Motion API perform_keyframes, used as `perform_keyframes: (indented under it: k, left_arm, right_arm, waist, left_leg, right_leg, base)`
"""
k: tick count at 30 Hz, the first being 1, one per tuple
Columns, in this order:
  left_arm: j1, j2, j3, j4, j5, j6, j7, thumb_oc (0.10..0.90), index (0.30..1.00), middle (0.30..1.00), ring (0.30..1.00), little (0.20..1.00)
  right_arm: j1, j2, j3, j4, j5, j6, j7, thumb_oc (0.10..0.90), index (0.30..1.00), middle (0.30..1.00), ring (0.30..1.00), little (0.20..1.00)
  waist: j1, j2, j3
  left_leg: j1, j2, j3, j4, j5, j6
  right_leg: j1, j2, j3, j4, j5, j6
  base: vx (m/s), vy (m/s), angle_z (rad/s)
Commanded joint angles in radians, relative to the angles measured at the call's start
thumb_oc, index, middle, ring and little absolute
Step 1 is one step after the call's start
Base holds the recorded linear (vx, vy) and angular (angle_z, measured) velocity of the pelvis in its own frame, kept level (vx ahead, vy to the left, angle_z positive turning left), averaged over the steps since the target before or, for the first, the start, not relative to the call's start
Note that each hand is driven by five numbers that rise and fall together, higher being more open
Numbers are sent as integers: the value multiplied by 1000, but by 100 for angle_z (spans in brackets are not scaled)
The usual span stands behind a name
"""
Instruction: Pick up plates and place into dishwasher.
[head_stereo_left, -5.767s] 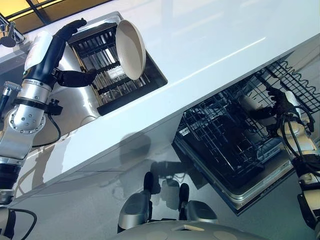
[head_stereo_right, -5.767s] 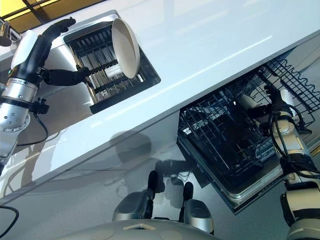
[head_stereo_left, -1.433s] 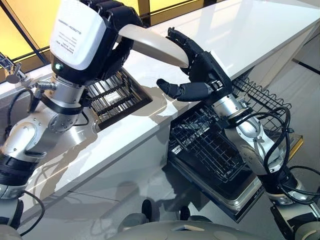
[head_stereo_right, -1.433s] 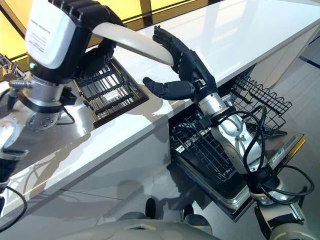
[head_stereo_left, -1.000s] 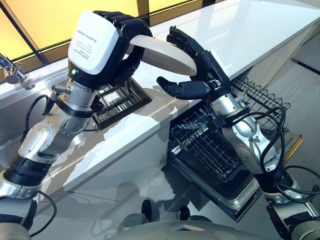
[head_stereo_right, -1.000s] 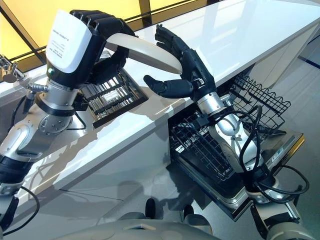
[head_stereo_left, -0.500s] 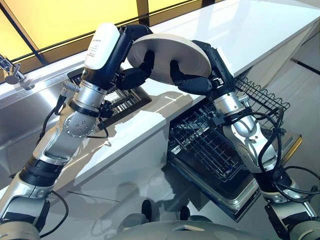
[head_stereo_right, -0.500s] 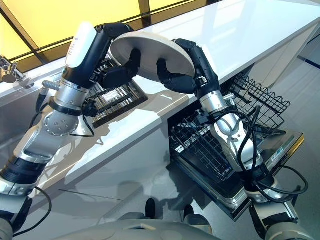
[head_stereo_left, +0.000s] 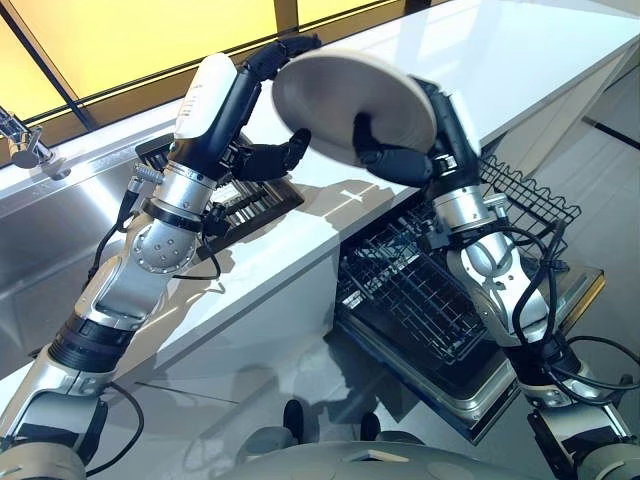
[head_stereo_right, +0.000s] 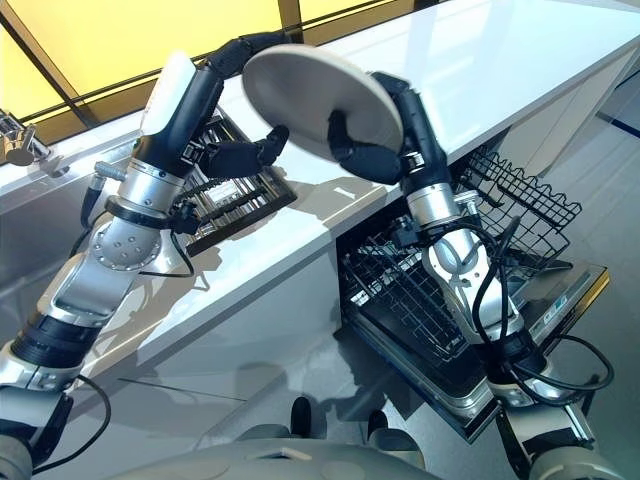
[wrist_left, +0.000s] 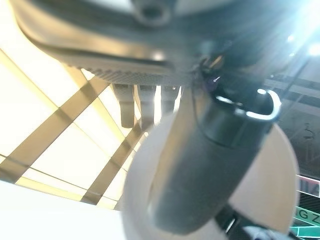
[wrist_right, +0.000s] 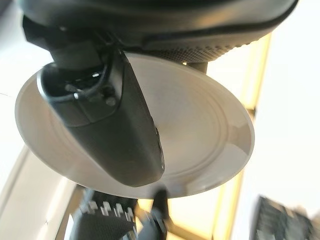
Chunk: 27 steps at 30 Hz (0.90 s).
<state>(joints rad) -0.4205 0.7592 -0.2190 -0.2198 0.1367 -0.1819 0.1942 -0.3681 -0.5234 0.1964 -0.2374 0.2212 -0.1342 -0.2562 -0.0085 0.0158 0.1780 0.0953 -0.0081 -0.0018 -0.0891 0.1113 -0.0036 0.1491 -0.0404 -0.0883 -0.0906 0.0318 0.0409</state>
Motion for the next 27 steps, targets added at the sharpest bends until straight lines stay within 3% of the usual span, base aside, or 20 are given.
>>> perform_keyframes:
  k: [1,6,12,23,27]
  left_arm:
    - [8,11,147,39,-52,-42,53,800,900,900,900,900]
    - [101,35,234,46,-58,-55,48,800,900,900,900,900]
    - [204,45,325,62,-75,-67,36,800,900,900,900,900]
    - [252,28,376,80,-103,-57,70,800,900,900,900,900]
    - [238,27,363,80,-100,-38,81,800,900,900,900,900]
  right_arm:
    - [-9,7,-200,-63,44,-219,-177,100,300,300,300,200]
    - [129,16,-327,-9,31,-266,-324,100,300,300,300,200]
    - [266,51,-411,93,25,-215,-391,100,300,300,300,200]
    - [359,99,-313,233,-68,-58,-251,100,300,300,300,200]
    - [356,81,-237,286,-225,-8,-191,100,300,300,300,200]
  waist:
    - [-25,1,-95]
    - [-39,10,-95]
    - [-57,19,-92]
    - [-70,24,-81]
    - [-65,22,-77]
  left_leg:
    - [65,-69,11,2,-142,48]
    - [67,-69,20,2,-144,51]
    - [71,-69,28,2,-154,54]
    - [69,-69,32,2,-152,55]
    - [67,-69,28,2,-153,52]
  right_leg:
    - [-17,64,0,65,-47,4]
    - [-19,64,8,63,-45,9]
    - [-21,63,20,63,-50,15]
    - [-26,56,18,67,-51,19]
    - [-25,52,9,64,-50,20]
  base:
    - [0,0,0]
    - [-6,14,-4]
    - [-4,25,-11]
    - [0,14,-3]
    - [0,0,0]
